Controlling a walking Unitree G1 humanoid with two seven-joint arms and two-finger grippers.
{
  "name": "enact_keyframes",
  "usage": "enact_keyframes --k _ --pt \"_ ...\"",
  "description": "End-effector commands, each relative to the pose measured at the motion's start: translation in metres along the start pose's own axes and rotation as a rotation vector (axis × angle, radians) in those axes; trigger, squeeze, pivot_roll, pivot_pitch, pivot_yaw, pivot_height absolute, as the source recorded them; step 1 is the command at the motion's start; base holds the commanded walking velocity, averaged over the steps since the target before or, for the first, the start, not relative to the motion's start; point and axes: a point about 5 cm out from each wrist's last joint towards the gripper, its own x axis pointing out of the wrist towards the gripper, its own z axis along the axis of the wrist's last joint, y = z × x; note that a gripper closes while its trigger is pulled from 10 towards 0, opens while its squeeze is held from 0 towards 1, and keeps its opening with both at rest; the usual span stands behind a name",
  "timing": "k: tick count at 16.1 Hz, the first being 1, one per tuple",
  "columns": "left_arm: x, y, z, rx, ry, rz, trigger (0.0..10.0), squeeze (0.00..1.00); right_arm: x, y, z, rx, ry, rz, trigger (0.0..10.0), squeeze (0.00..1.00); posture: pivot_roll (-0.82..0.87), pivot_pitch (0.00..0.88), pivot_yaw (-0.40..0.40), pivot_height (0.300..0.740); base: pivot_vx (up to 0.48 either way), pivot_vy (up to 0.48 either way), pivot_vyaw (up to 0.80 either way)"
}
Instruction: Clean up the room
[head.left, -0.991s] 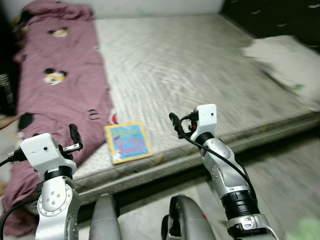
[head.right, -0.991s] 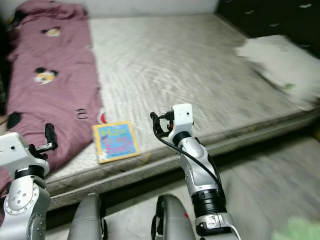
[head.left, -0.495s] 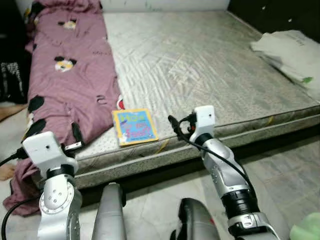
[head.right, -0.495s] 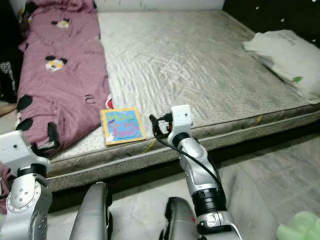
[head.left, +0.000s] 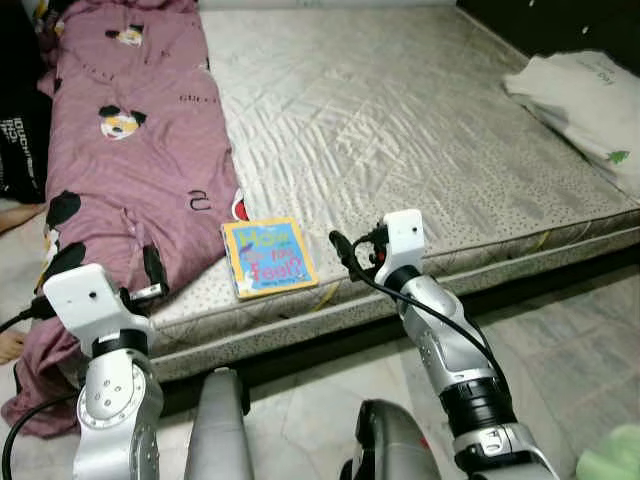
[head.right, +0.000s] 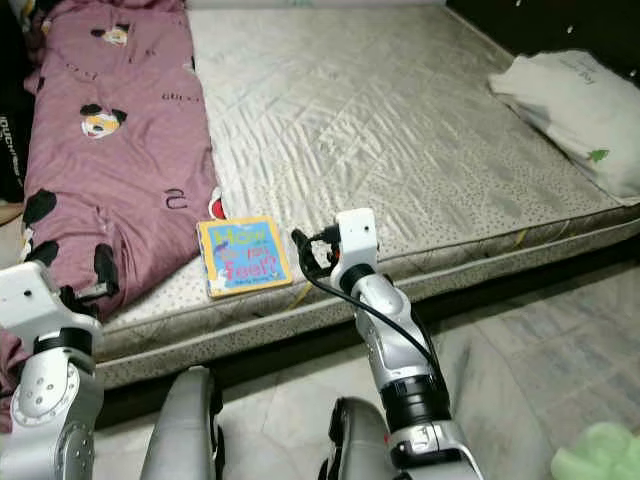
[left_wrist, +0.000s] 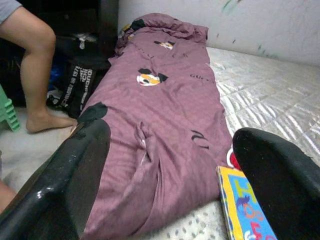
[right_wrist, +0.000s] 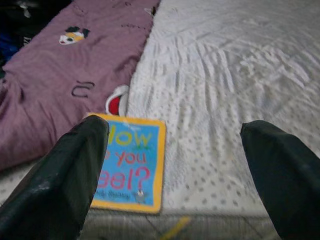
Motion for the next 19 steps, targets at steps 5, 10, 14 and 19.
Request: enact_keyframes --k 5,10,14,19 --pt "0.0005 -0.0014 -0.0008 -0.007 0.009 -0.009 10.0 0.00 0.0018 -0.0001 0.0071 -0.018 -0.023 0.016 10.0 0.00 -0.03 0.091 -0.071 0.631 0.318 0.000 0.00" --pt "0.0020 -0.0030 -0.0036 -0.015 0.025 0.003 10.0 0.00 0.0014 -0.0006 0.0065 -0.019 -0.022 0.018 10.0 0.00 -0.03 0.091 -0.072 0.631 0.076 0.000 0.00" --pt "0.0020 -0.0010 -0.0040 -0.015 0.025 0.034 10.0 0.00 0.0003 0.0013 0.0059 -0.014 -0.028 0.043 10.0 0.00 -0.03 0.093 -0.079 0.621 0.000 0.000 0.00" --pt "0.0050 -0.0012 -0.0052 -0.035 0.026 0.062 10.0 0.00 -0.0023 0.0003 0.0044 -0.016 -0.017 0.047 10.0 0.00 -0.03 0.096 -0.083 0.556 0.000 0.000 0.00"
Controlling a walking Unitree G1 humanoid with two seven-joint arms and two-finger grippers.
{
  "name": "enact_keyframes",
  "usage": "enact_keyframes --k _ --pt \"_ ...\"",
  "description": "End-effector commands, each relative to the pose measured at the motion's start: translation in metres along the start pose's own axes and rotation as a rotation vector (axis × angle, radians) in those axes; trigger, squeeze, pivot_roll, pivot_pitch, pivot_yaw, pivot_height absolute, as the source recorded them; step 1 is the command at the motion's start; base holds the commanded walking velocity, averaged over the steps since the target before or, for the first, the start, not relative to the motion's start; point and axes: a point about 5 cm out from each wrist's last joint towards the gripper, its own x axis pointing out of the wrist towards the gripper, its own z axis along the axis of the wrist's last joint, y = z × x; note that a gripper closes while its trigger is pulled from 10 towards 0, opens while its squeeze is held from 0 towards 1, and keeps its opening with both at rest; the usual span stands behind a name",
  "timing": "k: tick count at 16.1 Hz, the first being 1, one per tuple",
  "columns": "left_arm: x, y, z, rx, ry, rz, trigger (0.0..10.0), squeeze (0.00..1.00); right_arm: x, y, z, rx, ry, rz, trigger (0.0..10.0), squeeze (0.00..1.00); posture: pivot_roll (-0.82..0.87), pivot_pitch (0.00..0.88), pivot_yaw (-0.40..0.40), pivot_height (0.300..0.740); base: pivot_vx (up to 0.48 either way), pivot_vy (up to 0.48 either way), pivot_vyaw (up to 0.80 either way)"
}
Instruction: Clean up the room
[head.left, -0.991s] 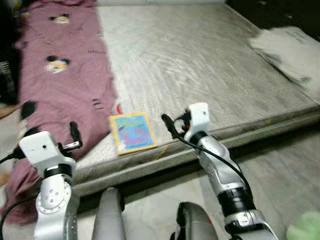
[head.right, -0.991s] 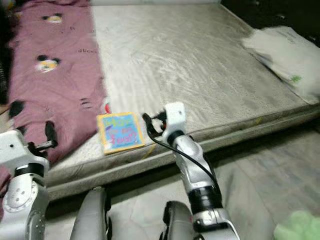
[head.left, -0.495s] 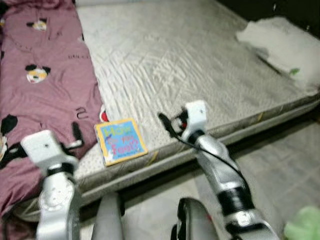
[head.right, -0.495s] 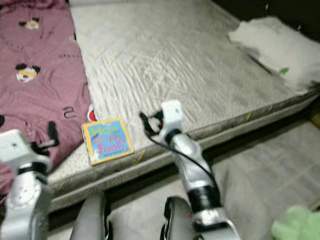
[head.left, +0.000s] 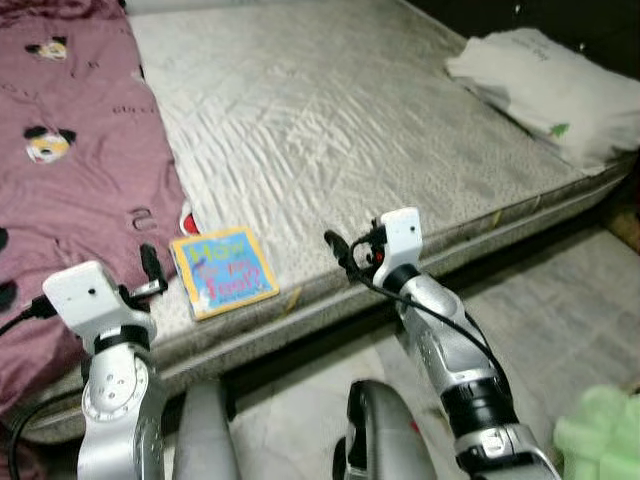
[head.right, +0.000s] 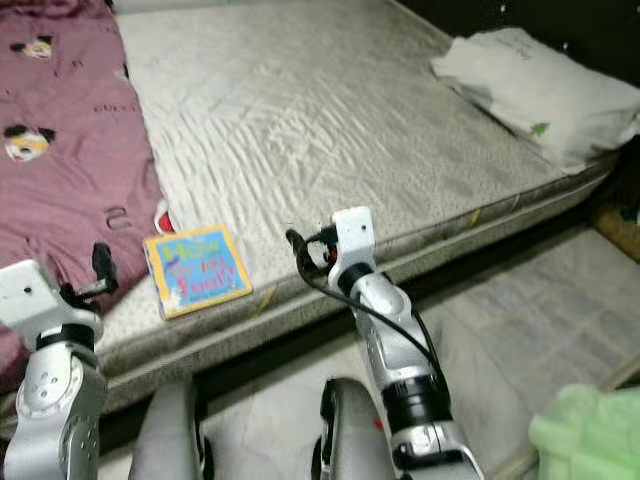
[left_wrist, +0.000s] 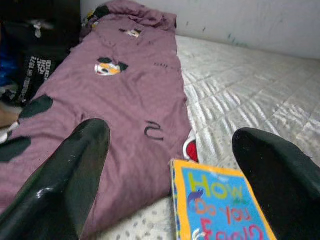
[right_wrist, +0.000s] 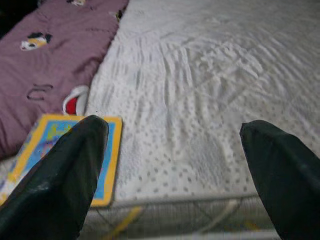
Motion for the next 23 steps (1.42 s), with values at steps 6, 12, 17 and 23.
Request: enact_keyframes --k 6,12,17,23 --pt "0.0010 0.0056 -0.0018 0.003 0.003 0.061 10.0 0.00 -0.0001 0.0002 -0.0014 -0.012 0.017 0.016 10.0 0.00 -0.03 0.087 -0.087 0.536 0.000 0.000 0.00" --pt "0.0023 0.0072 -0.0016 -0.003 0.001 0.074 10.0 0.00 0.0011 -0.0003 -0.0013 -0.017 0.020 0.017 10.0 0.00 -0.02 0.089 -0.090 0.536 0.000 0.000 0.48" --pt "0.0027 0.0024 0.0008 -0.025 -0.020 0.013 10.0 0.00 0.0023 -0.0010 -0.0005 -0.014 0.019 0.012 10.0 0.00 -0.03 0.095 -0.088 0.536 0.065 0.000 0.00" --pt "0.0034 0.0018 0.0003 -0.031 -0.021 0.006 10.0 0.00 0.0030 -0.0002 0.0008 -0.011 0.011 0.022 10.0 0.00 -0.03 0.097 -0.087 0.536 0.399 0.000 0.00"
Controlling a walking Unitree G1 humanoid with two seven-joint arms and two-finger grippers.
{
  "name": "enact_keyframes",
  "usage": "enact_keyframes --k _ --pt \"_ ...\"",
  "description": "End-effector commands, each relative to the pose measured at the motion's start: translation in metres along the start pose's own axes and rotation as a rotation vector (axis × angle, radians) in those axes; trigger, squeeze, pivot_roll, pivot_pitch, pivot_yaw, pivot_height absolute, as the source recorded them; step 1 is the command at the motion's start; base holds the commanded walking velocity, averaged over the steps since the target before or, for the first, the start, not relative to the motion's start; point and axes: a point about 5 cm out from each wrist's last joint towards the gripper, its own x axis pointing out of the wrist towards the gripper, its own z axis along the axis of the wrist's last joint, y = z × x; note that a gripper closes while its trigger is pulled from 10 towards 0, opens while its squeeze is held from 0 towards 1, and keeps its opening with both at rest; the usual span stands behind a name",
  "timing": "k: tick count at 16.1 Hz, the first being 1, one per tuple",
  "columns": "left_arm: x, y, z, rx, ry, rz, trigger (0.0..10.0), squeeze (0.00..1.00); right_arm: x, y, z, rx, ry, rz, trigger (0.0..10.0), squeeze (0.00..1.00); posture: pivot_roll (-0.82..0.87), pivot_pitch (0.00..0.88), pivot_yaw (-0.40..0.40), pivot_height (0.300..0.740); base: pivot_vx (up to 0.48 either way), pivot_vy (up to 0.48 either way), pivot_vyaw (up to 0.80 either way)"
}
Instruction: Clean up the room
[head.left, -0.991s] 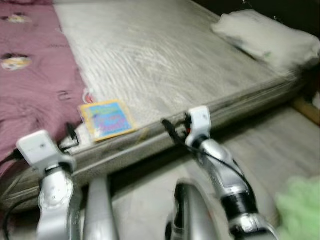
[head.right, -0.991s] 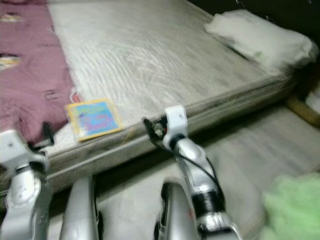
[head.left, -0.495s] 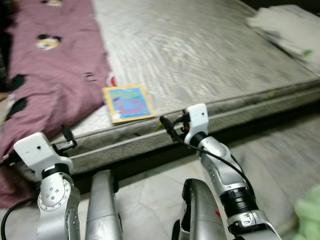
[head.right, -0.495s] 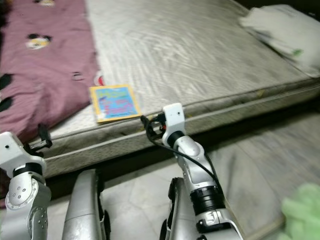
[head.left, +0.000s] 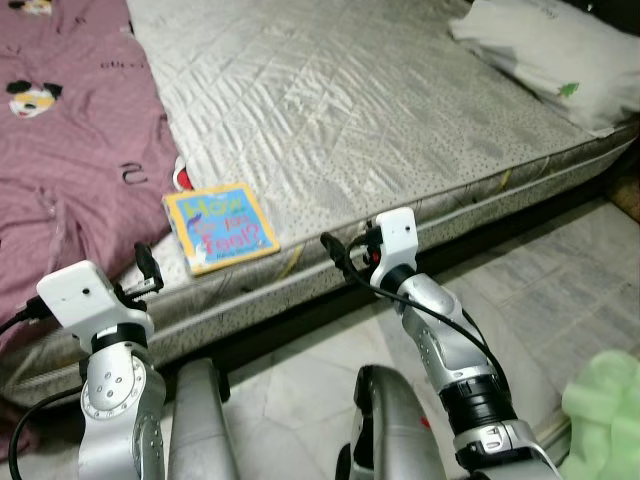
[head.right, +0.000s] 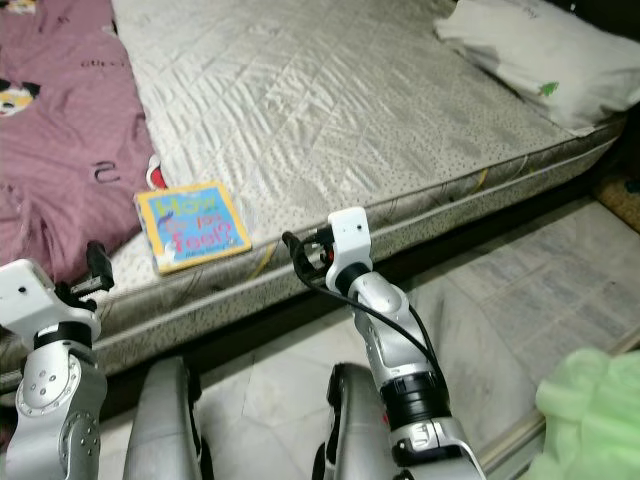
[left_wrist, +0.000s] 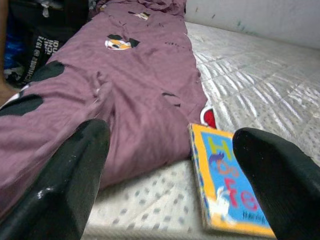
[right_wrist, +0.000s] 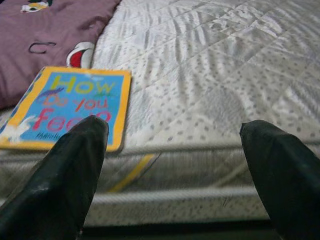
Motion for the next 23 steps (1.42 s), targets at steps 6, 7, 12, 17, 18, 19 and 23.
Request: enact_keyframes --k 6,7,12,17,18,19,23 --pt "0.001 -0.001 -0.005 -0.011 0.025 0.028 10.0 0.00 -0.001 0.000 0.000 -0.025 -0.004 0.011 10.0 0.00 -0.03 0.098 -0.086 0.536 0.061 0.000 0.27" --pt "0.002 0.000 -0.005 -0.010 0.028 0.033 10.0 0.00 -0.001 -0.003 0.000 -0.004 0.001 -0.002 10.0 0.00 -0.03 0.098 -0.086 0.536 0.000 0.000 0.66" --pt "0.007 0.004 -0.009 -0.012 0.047 0.068 10.0 0.00 -0.001 -0.005 -0.001 0.009 0.009 -0.010 10.0 0.00 -0.03 0.099 -0.091 0.536 0.000 0.000 0.10" --pt "0.016 0.010 -0.011 -0.013 0.040 0.124 10.0 0.00 -0.009 -0.004 -0.002 0.001 0.014 0.005 10.0 0.00 -0.05 0.116 -0.107 0.503 0.000 0.000 0.00" --pt "0.016 0.011 -0.012 -0.017 0.044 0.134 10.0 0.00 -0.012 -0.005 -0.003 0.007 0.017 0.005 10.0 0.00 -0.05 0.123 -0.111 0.503 0.000 0.000 0.00" --pt "0.018 0.011 -0.014 -0.019 0.049 0.138 10.0 0.00 -0.014 -0.006 -0.004 0.013 0.027 -0.001 10.0 0.00 -0.06 0.130 -0.114 0.503 0.000 0.000 0.00" --pt "0.028 0.018 -0.017 -0.038 0.072 0.160 10.0 0.00 -0.033 -0.023 0.001 -0.017 0.056 -0.041 10.0 0.00 -0.10 0.180 -0.132 0.503 0.000 0.000 0.00"
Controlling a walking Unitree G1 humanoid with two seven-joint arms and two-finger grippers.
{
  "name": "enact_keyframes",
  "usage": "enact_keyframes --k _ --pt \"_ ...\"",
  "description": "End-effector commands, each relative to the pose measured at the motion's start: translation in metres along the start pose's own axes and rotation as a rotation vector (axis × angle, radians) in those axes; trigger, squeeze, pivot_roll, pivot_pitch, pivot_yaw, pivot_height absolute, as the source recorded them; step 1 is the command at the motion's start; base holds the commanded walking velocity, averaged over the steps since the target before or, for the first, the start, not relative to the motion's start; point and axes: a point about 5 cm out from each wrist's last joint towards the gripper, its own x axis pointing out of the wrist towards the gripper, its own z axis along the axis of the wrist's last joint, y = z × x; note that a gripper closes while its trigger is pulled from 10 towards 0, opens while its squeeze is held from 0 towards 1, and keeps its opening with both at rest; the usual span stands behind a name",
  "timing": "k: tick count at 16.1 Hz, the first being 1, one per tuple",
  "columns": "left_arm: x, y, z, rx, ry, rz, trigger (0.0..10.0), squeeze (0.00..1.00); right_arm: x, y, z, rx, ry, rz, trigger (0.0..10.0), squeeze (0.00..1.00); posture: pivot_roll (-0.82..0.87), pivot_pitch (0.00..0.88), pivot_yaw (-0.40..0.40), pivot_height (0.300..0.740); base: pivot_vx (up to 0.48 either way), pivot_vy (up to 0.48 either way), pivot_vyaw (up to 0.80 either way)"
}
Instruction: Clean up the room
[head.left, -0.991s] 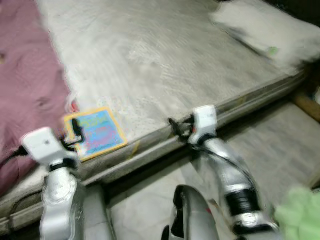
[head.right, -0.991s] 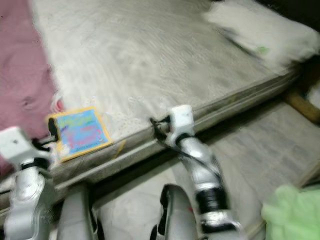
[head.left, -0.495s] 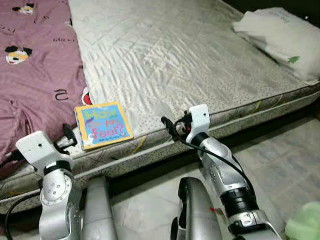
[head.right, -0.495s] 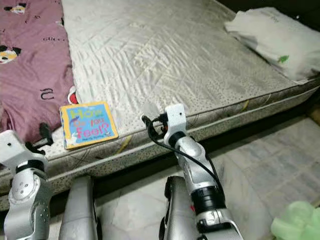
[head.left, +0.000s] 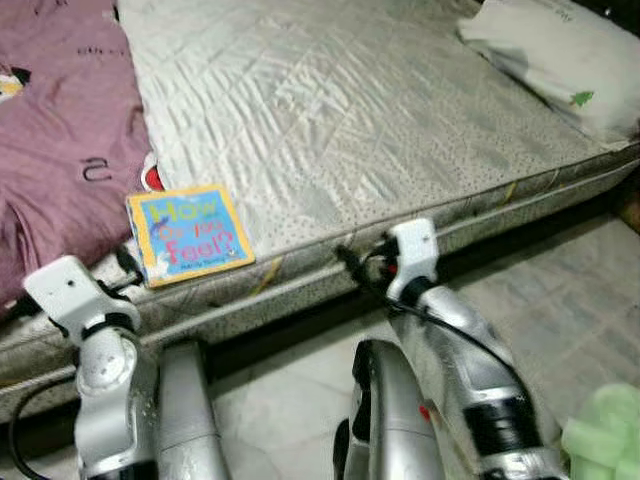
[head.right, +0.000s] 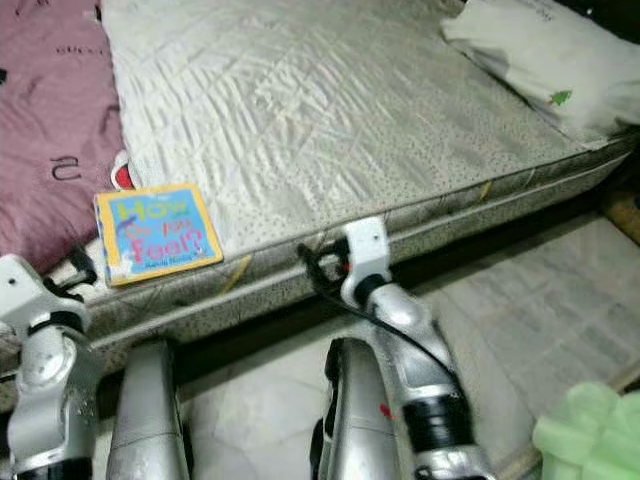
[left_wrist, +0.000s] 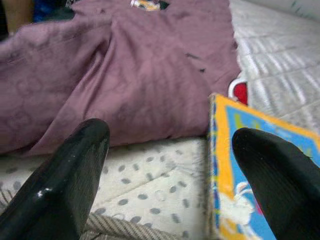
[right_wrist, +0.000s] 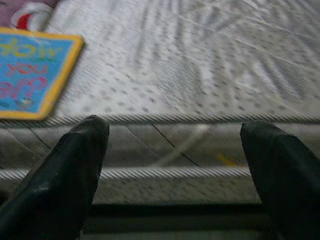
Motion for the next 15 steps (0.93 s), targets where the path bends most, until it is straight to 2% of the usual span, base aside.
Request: enact_keyframes --k 1,3,5,7,9,12,15 --pt "0.001 0.001 -0.006 -0.003 0.026 0.010 10.0 0.00 -0.008 -0.011 0.002 -0.012 0.006 -0.029 10.0 0.00 -0.11 0.184 -0.133 0.503 0.000 0.000 0.00" --pt "0.006 0.009 -0.010 -0.031 0.051 0.041 10.0 0.00 -0.019 -0.028 0.003 -0.038 0.032 -0.088 10.0 0.00 -0.14 0.198 -0.140 0.503 0.000 0.000 0.00" --pt "0.009 0.012 -0.013 -0.067 0.064 0.045 10.0 0.00 -0.026 -0.036 0.004 -0.055 0.050 -0.116 10.0 0.00 -0.15 0.202 -0.152 0.503 0.000 0.000 0.00" --pt "0.010 0.012 -0.016 -0.087 0.078 0.036 10.0 0.00 -0.027 -0.036 0.004 -0.060 0.057 -0.116 10.0 0.00 -0.16 0.203 -0.157 0.503 0.000 0.000 0.00" --pt "0.021 0.011 -0.024 -0.119 0.124 -0.011 10.0 0.00 -0.026 -0.037 0.005 -0.076 0.063 -0.114 10.0 0.00 -0.17 0.196 -0.162 0.503 0.000 0.000 0.00" --pt "0.028 -0.002 -0.029 -0.210 0.179 -0.087 10.0 0.00 -0.026 -0.040 0.007 -0.087 0.060 -0.128 10.0 0.00 -0.19 0.185 -0.162 0.503 0.000 0.000 0.00" --pt "0.032 -0.007 -0.036 -0.244 0.223 -0.105 10.0 0.00 -0.026 -0.042 0.008 -0.096 0.058 -0.133 10.0 0.00 -0.20 0.180 -0.165 0.503 0.000 0.000 0.00"
